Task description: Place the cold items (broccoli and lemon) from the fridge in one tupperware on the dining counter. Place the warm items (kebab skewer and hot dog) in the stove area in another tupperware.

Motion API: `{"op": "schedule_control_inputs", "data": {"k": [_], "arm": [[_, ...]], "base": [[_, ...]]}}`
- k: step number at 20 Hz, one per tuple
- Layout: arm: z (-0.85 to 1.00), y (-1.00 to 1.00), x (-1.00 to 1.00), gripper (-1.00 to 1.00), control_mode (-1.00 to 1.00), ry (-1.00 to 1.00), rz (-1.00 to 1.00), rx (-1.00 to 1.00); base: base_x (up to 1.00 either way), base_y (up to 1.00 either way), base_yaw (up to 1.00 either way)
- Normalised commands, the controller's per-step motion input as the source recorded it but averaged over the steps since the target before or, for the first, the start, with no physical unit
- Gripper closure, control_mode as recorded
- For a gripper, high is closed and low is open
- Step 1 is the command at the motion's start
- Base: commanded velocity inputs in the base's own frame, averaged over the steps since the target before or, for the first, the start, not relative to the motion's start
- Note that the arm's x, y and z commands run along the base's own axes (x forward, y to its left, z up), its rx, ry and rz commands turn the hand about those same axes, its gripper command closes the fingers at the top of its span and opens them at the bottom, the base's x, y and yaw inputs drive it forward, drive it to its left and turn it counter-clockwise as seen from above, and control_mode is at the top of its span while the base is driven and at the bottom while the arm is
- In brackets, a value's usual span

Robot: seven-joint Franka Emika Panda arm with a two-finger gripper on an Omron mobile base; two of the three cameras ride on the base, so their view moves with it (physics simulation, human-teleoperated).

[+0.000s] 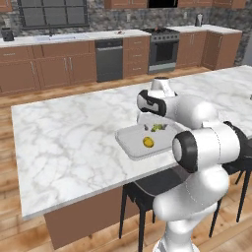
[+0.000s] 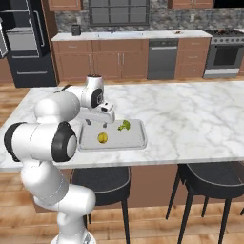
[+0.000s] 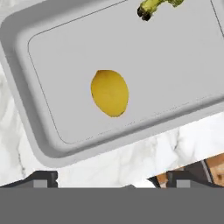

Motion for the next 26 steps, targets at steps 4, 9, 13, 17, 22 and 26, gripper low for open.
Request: {"op": "schedule_control_inputs", "data": {"k": [4,9,13,17,22,26], "arm": [[0.62,-0.01,-1.0,-1.0,-1.0,0.03,-0.18,0.0],[0.42,-0.05,-1.0,-1.0,-1.0,0.23,-0.16,0.0],[0.3,-0.18,-1.0,-1.0,-1.0,0.24,-0.17,0.0],[0.0,-0.04,-0.97,-1.0,-1.0,0.27,-0.2,0.0],[-0.03,0.01,-0.97,-1.0,-1.0,0.01,-0.15,-0.04],[-0.17,0.0,-0.7,-1.0,-1.0,-0.33,0.05,-0.08]], "base": [[0.0,0.0,0.0],[0.0,0.0,0.0],[0.0,0.0,0.0],[0.0,0.0,0.0],[0.0,0.0,0.0],[0.0,0.0,0.0]]}}
